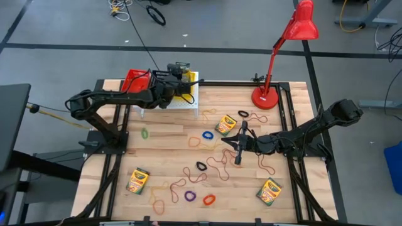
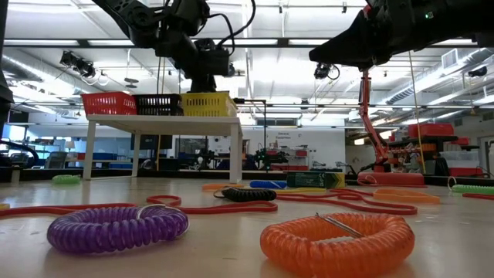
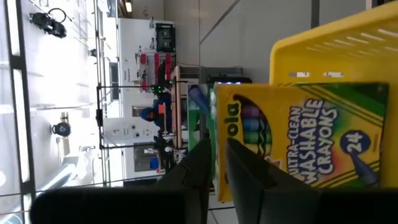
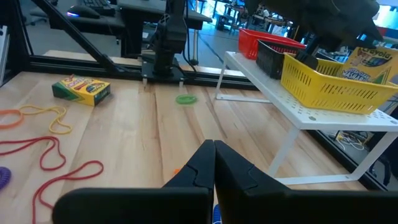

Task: Pick & Place Office Desk Supplies
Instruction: Adjust the crayon box in the yellow bin, then adjust the red bin on the shelf

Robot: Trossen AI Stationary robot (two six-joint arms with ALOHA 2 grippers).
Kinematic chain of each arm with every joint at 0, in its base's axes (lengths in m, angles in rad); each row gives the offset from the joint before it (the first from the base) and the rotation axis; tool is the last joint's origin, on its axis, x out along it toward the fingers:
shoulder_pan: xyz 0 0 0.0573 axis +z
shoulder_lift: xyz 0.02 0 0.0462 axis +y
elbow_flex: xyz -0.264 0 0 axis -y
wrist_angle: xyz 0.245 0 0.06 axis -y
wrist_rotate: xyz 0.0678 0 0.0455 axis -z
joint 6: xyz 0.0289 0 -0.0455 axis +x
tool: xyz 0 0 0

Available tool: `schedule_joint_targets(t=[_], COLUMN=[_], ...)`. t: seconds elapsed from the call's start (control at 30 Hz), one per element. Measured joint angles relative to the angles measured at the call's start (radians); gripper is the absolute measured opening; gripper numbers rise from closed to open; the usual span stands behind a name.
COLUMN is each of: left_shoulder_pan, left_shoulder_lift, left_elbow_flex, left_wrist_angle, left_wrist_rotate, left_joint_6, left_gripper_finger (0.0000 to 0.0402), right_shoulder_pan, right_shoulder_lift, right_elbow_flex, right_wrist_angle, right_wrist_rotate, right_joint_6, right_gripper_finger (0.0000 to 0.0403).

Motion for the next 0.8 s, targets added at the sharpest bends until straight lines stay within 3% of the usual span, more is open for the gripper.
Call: schedule_joint_targets(t=[0.4,0.8], left_shoulder_pan=[0.000,0.000], left_shoulder_lift=[0.000,0.000], left_elbow_flex=[0.000,0.001], left_wrist_angle=[0.058,0.216], left_wrist_rotate=[-0.047,-0.062], left_joint_6=[0.100,0.233], left_gripper_finger=[0.0105,0.0110], right_shoulder_pan=[0.000,0.000], right_shoulder_lift=[0.000,0.000], right_elbow_flex=[0.000,0.000], right_wrist_angle=[0.000,-0.001], right_wrist_rotate=[0.000,0.000], right_joint_6=[-0.001,-0.008], right_gripper_finger=[0.0007,0.0007])
